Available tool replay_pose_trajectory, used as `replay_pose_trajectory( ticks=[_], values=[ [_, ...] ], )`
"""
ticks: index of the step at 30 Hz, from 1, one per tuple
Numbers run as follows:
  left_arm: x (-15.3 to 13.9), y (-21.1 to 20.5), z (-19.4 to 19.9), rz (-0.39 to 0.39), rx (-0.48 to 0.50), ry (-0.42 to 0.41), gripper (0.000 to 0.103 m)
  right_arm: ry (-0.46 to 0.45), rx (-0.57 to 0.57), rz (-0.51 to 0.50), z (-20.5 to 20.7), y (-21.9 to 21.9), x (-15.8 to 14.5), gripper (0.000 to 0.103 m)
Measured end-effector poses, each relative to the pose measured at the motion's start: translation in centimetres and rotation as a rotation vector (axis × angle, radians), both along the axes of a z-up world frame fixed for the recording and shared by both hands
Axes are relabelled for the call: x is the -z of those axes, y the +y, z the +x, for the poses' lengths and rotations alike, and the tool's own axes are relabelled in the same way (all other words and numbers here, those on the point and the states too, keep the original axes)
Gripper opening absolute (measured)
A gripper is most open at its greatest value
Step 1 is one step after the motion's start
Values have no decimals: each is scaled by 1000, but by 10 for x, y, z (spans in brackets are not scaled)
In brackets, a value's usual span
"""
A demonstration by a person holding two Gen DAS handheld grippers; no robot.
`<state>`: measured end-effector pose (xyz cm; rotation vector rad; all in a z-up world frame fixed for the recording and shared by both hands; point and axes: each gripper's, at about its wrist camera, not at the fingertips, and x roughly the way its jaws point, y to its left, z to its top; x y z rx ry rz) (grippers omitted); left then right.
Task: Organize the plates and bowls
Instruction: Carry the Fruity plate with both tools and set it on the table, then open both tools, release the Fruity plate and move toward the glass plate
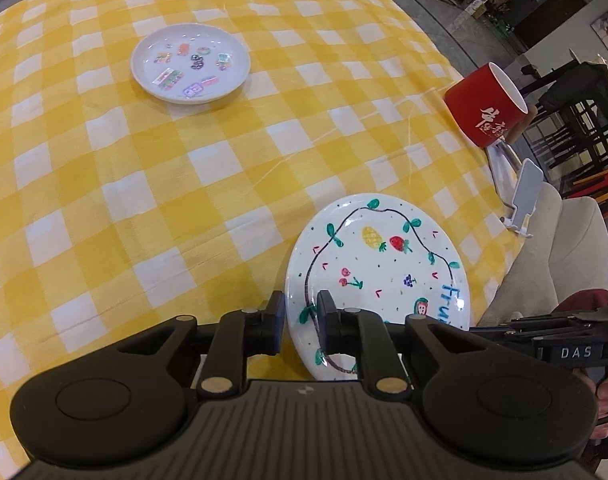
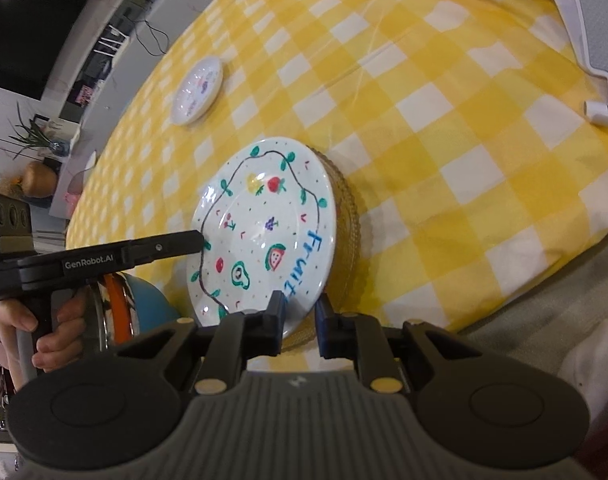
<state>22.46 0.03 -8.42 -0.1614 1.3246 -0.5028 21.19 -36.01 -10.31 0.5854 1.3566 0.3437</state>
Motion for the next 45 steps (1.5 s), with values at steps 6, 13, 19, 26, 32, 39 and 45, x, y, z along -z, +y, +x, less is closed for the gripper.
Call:
replay_pose_trajectory(
  ticks=[6,13,19,26,32,39,45],
  values=[
    [-1,-7,-3,17,24,-19,22,16,53,0,-4,-2,-2,15],
    [-1,-9,-4,26,24,-32,22,29,89,1,-9,-1,-4,15],
    [-2,-14,-6,50,34,-41,22,64,127,33,-12,-5,0,15],
    [-3,-12,-5,46,33,-42,22,55,149,35,-13,-9,2,15],
    [-4,-15,-6,56,37,-44,25,30,147,37,-11,-15,1,15],
    [-10,-19,-8,36,55,-52,48,-49,65,-11,-8,-12,-10,25],
    [-36,-19,-18,5,47,-173,67,-179,29,-107,-12,-11,-30,45]
  ],
)
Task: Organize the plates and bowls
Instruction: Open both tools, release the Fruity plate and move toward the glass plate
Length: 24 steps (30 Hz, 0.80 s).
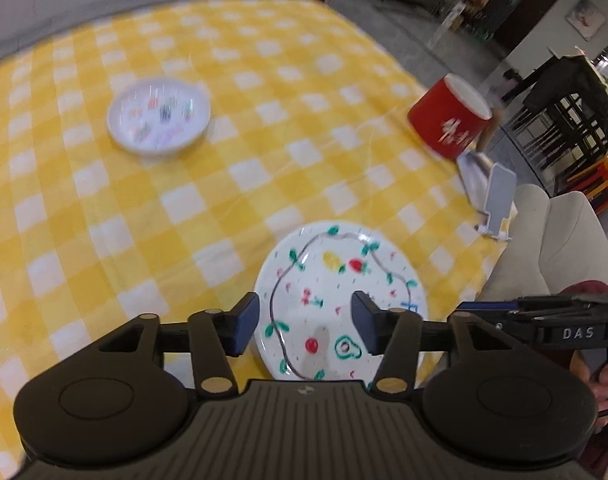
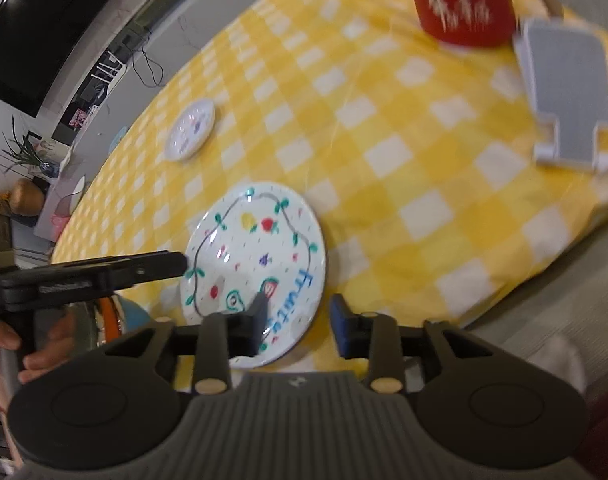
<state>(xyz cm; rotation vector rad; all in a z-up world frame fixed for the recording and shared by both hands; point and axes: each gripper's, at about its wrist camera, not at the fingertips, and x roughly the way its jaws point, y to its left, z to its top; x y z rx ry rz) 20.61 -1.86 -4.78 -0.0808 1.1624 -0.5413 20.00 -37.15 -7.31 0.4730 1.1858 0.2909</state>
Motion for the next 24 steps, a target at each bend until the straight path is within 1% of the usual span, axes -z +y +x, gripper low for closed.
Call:
replay_pose_trajectory(
  ticks=[1,3,4,5,6,8,9,11,13,17,19,20,22,24],
  values=[
    [-5,-1,-3,9,5,-36,72,-22,-15,-9,0,1,-5,48],
    [-14,0,-8,13,-11,-95,78,-66,-40,-29,-1,3,-15,57],
    [-17,1,-10,10,-28,-119,80,-91,-54,-40,-2,4,-20,66],
    [-21,2,-12,9,-44,-140,81,-122,-68,-51,-2,5,-26,73],
    [-24,2,-12,12,-55,-161,82,-155,-81,-63,-3,7,-33,75],
    [-32,3,-14,3,-45,-216,82,-217,-97,-77,-4,9,-45,93],
    [-36,6,-16,-12,-38,-246,82,-248,-98,-71,-3,10,-51,96],
    [-45,12,-19,-43,-62,-296,86,-297,-99,-45,-1,10,-63,97],
    [-53,20,-19,-58,-126,-328,87,-346,-95,-35,2,11,-74,100],
    [-62,29,-13,-33,-228,-337,87,-445,-86,-75,10,18,-93,100],
    [-63,34,-10,-17,-295,-351,87,-482,-79,-78,18,19,-101,100],
    [-62,38,-7,-4,-332,-347,87,-496,-75,-72,21,19,-105,100],
    [-60,44,-1,11,-392,-311,87,-514,-65,-58,32,19,-110,100],
    [-60,54,3,-27,-423,-276,87,-512,-74,-48,46,21,-111,100]
  ],
)
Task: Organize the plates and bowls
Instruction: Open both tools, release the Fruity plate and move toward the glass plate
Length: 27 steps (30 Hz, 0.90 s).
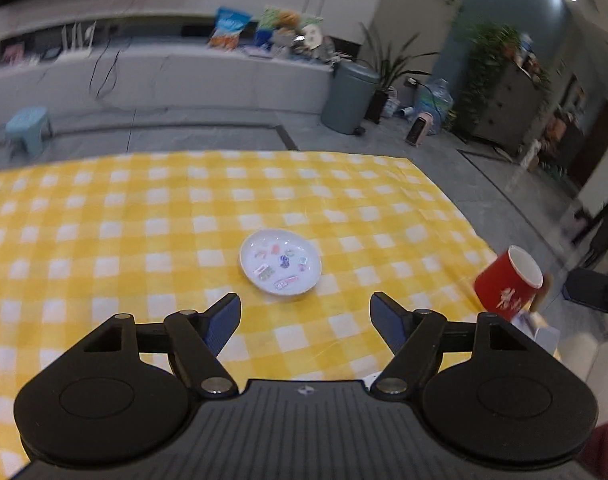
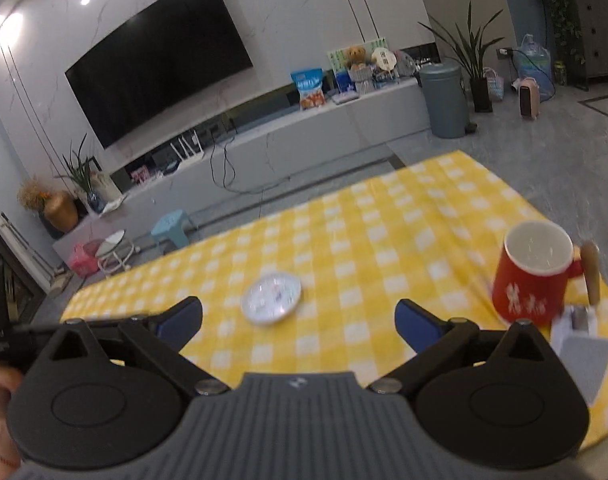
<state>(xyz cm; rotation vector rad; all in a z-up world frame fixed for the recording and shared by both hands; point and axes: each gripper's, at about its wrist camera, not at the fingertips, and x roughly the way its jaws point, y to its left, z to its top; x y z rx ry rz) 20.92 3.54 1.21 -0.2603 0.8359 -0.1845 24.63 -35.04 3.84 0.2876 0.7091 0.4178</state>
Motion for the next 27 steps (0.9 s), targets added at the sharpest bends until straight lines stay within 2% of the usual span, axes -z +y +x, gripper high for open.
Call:
replay_pose_trajectory(
  ticks=[2,4,7,12,15,17,20,21,23,25,27],
  values=[
    [2,8,4,-65,-4,15,87,22,-39,29,18,2,1,100],
    [3,17,6,-97,-16,22,87,30,-45,55,34,6,4,100],
    [6,28,12,-102,-62,23,87,40,-46,51,59,18,14,100],
    [12,36,36,-79,-138,56,87,134,-78,29,98,49,43,100],
    [23,36,51,-71,-119,84,86,186,-110,30,114,68,61,100],
    [34,37,61,-76,-86,131,83,225,-146,41,125,78,74,99],
    [52,41,76,-135,39,206,79,322,-215,112,140,84,99,95],
    [56,44,79,-152,52,219,79,348,-215,136,144,84,107,93],
    [61,47,86,-148,60,221,79,370,-194,123,153,85,120,82],
    [66,47,93,-112,59,224,79,362,-154,71,161,89,129,83],
    [71,46,100,-84,47,243,79,359,-124,78,170,91,137,83]
  ],
)
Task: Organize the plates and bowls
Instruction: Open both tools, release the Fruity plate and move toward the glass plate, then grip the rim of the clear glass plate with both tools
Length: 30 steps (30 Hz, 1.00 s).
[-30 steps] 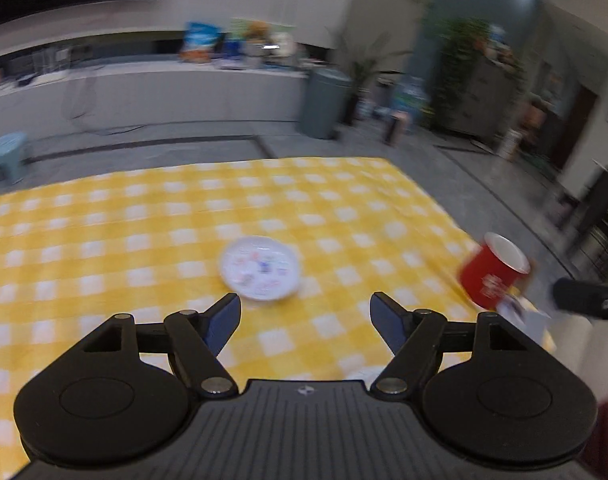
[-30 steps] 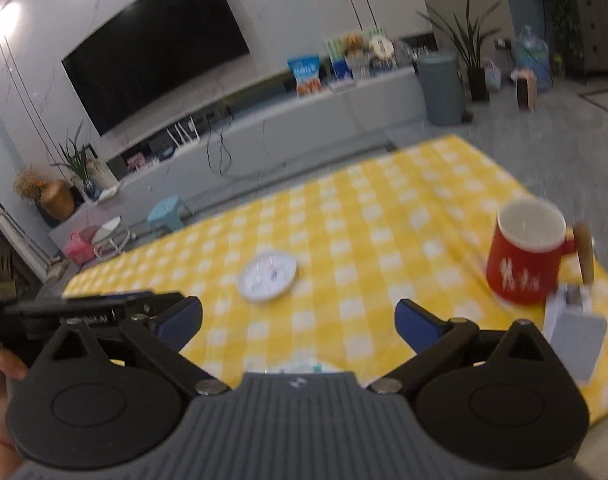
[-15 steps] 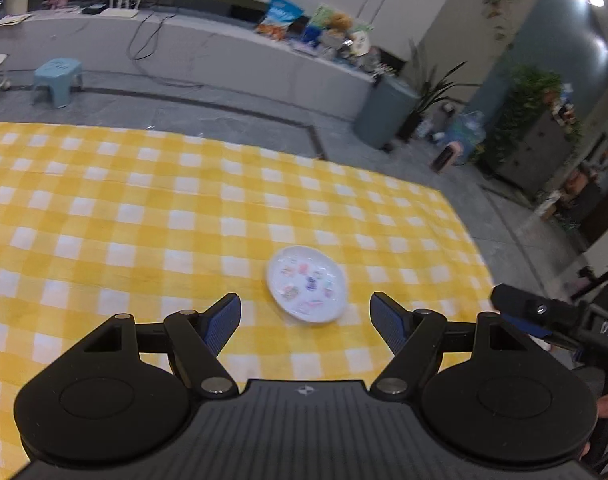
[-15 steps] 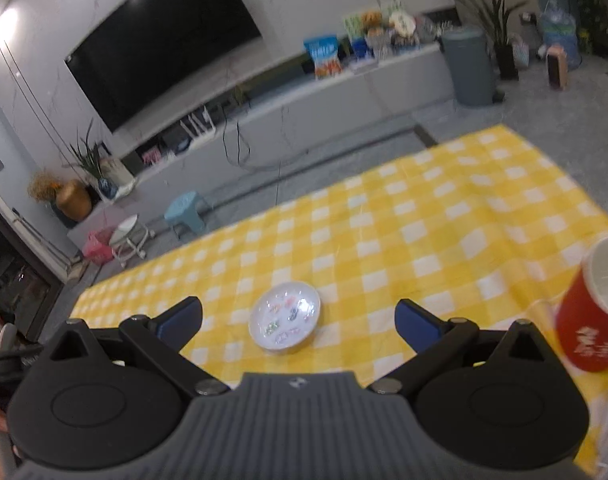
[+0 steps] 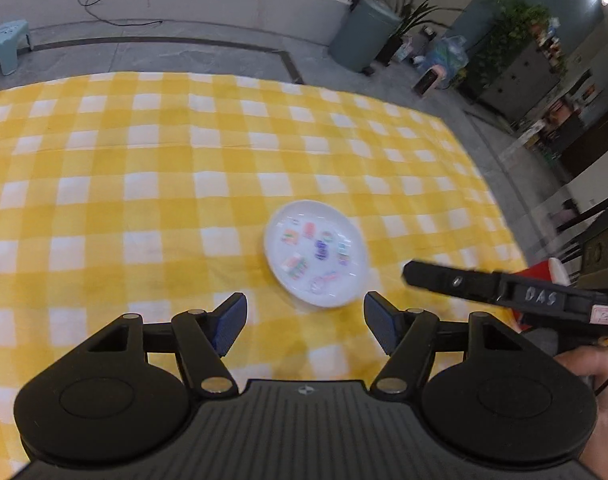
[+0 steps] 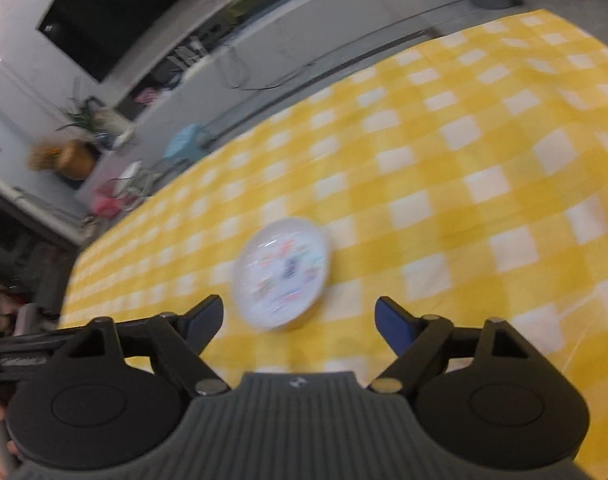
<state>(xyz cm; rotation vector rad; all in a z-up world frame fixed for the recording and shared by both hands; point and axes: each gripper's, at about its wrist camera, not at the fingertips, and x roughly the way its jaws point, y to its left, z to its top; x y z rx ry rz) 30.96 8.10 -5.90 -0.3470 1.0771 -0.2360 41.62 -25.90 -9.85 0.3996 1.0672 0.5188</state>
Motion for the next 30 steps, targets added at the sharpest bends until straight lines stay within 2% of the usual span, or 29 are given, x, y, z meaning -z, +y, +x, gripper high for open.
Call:
replay_pose_trajectory(
  ticks=[4,7,9,10,14,18,20,21,22,23,24,27,28,30],
  values=[
    [11,0,15,44,-12,21,79,16,56,55,15,2,15,82],
    [20,-2,23,59,-26,27,76,6,38,6,23,11,22,77],
    [25,-2,27,42,-24,21,74,4,21,17,25,13,25,75],
    [27,-3,27,31,-17,17,74,3,17,23,26,14,28,70],
    [37,-10,35,39,17,30,71,-57,-34,-31,27,24,28,67],
    [39,-18,38,89,55,41,57,-135,-89,-129,21,35,27,58],
    [38,-18,37,112,33,54,47,-168,-108,-172,18,40,27,51],
    [37,-19,37,126,24,56,37,-182,-107,-196,17,41,27,47],
    [37,-21,37,146,16,57,30,-193,-100,-217,16,43,28,36],
    [37,-22,37,165,12,55,27,-201,-91,-235,17,43,29,21],
    [38,-23,37,170,11,51,27,-206,-82,-244,16,43,30,19],
    [39,-22,36,166,-7,47,24,-188,-85,-200,19,39,33,10],
    [39,-22,35,174,-11,48,14,-164,-89,-166,21,37,34,4],
    [38,-23,34,171,-10,51,12,-112,-64,-103,24,31,37,3]
  ],
)
